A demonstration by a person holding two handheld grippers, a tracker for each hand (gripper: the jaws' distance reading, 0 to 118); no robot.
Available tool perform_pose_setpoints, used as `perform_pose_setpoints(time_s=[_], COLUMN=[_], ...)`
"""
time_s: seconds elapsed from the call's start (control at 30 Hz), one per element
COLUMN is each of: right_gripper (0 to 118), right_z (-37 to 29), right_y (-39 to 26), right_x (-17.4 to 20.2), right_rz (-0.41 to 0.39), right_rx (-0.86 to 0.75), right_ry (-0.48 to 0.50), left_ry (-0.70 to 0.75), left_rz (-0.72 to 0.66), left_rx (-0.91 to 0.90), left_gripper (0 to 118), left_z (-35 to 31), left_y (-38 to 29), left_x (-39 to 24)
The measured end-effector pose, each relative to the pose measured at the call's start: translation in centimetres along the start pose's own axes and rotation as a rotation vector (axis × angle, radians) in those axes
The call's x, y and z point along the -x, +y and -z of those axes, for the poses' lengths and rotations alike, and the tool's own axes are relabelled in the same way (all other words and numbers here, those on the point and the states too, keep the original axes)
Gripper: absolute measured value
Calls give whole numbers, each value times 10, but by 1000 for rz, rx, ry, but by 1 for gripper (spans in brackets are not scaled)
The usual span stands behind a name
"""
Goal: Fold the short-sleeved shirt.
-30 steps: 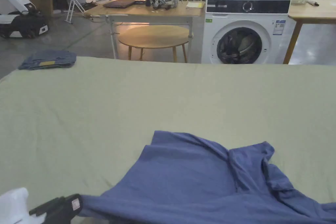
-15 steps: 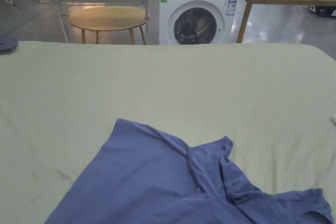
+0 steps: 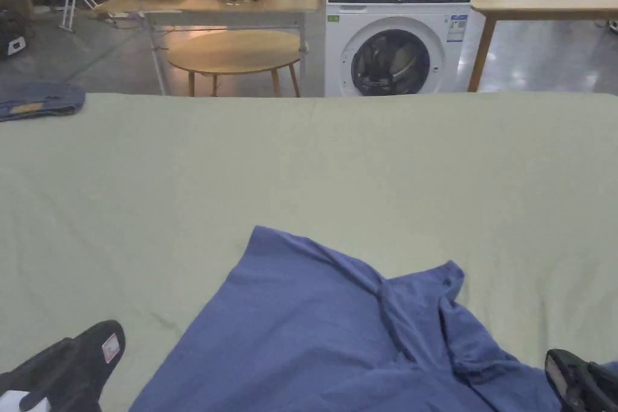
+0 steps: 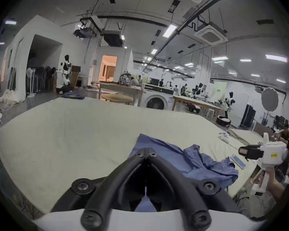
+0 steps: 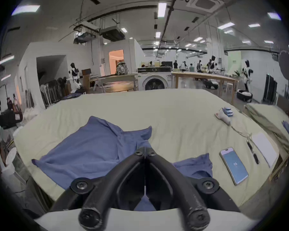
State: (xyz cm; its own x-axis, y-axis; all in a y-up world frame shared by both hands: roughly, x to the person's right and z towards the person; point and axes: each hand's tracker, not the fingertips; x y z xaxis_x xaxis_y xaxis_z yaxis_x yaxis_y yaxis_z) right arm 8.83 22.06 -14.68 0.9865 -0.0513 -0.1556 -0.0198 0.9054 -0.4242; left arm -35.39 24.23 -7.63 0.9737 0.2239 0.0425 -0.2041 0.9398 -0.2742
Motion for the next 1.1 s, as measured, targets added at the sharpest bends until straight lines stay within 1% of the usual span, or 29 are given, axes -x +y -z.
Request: perform_pose_setpoints(time_s=[0.03,0.07,0.13,0.17,0.2,0.23,0.3,0.33,0.37,0.43,0.47,0.53,0.57,0.6,0.63,0.67,0.7,0.73,0.8,0.83,0.87,0.9,0.93,0.97,1.0,1.1], right_gripper=[0,0,0,0,0,0,0,0,0,0,0,0,0,0,0,0,0,0,0,0,7,32,62,82,81,81], right_z=[1,0,-2,-3,-3,-3,1,2,2,3,3,3,2,0,-1,-3,-5,-5,3,9,19,27,43,60,85,159], right_y=[-2,-1,-1,-2,-3,-4,-16,-20,-22,-29,-30,-32,-31,-30,-30,-29,-32,-31,-26,-20,-9,1,13,24,34,52], right_x=[1,3,5,4,4,4,-2,-4,-6,-11,-13,-20,-20,-23,-26,-28,-30,-34,-42,-39,-40,-41,-43,-45,-46,-44], right_rz=[1,6,11,13,15,19,32,42,49,73,82,97,101,103,104,101,101,107,132,130,116,107,91,81,69,39], right_rx=[-5,-11,-17,-18,-18,-11,10,25,36,59,69,84,89,93,96,99,98,94,100,102,108,116,157,202,268,383], right_ry=[19,17,40,43,49,54,66,75,77,71,72,66,58,51,44,35,22,18,32,33,26,28,66,109,132,93], left_ry=[1,7,84,105,125,130,161,176,181,211,211,209,208,221,251,239,238,241,240,248,252,253,255,257,258,262], left_rz=[-3,-5,1,-9,-33,-55,-101,-107,-108,-133,-154,-236,-264,-262,-209,-182,-165,-137,-141,-119,-82,-74,-70,-71,-68,-67], left_rx=[-3,1,27,45,108,167,272,291,309,400,430,509,542,547,487,470,499,519,538,545,552,557,563,566,564,554], left_gripper=[0,0,2,31,48,49,49,49,49,49,47,39,24,24,18,5,1,0,0,0,0,0,0,0,0,0], left_z=[-2,-2,-7,-8,-6,-5,-2,-2,0,9,14,28,35,37,30,28,32,34,42,43,44,45,46,47,45,43], left_y=[2,3,5,6,0,-5,-24,-43,-54,-78,-87,-109,-119,-126,-123,-119,-118,-118,-125,-124,-124,-123,-124,-124,-123,-124], left_x=[1,5,14,20,35,46,64,80,86,93,92,102,105,104,98,93,90,82,76,73,71,70,69,68,68,66])
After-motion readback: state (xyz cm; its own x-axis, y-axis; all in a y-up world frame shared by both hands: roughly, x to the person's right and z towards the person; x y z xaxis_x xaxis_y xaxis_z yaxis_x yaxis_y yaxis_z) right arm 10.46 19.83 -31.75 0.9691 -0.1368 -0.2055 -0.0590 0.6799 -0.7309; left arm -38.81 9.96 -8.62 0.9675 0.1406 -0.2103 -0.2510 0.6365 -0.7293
